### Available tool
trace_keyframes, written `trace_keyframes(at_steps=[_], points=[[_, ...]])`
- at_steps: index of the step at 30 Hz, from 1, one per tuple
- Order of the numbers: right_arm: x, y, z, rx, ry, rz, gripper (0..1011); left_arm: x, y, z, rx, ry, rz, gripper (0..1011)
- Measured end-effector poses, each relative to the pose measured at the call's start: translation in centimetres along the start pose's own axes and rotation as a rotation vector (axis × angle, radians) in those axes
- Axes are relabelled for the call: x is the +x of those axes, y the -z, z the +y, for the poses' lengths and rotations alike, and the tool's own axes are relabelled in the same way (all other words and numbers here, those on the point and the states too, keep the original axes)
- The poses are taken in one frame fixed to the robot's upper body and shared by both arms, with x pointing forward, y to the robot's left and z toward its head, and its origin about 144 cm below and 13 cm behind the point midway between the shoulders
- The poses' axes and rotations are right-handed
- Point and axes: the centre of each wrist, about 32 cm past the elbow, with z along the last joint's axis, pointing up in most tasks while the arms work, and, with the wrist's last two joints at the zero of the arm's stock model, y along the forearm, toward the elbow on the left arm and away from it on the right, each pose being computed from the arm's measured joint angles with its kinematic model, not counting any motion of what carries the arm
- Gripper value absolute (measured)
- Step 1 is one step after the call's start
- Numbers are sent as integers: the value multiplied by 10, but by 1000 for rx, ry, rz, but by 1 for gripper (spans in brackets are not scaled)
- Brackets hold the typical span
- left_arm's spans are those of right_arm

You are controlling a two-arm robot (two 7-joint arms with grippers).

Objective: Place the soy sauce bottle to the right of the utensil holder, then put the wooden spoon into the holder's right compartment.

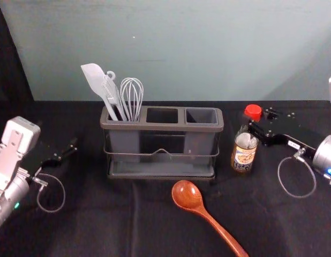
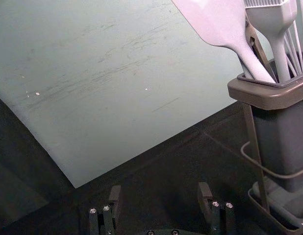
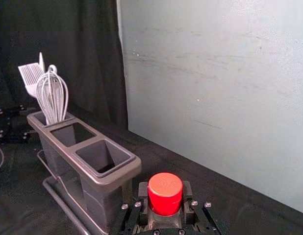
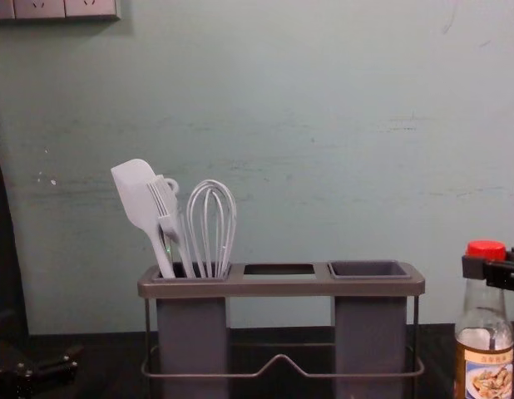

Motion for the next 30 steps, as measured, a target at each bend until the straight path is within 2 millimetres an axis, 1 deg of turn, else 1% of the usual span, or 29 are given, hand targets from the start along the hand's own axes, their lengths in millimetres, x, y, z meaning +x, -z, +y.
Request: trace_keyframes(at_steps=[12, 30], points=[[1, 6, 5, -7, 1, 5, 387, 0, 0, 0, 0, 0, 0, 1011], [-1, 5, 12, 5, -19, -16, 387, 0, 0, 0, 0, 0, 0, 1012]])
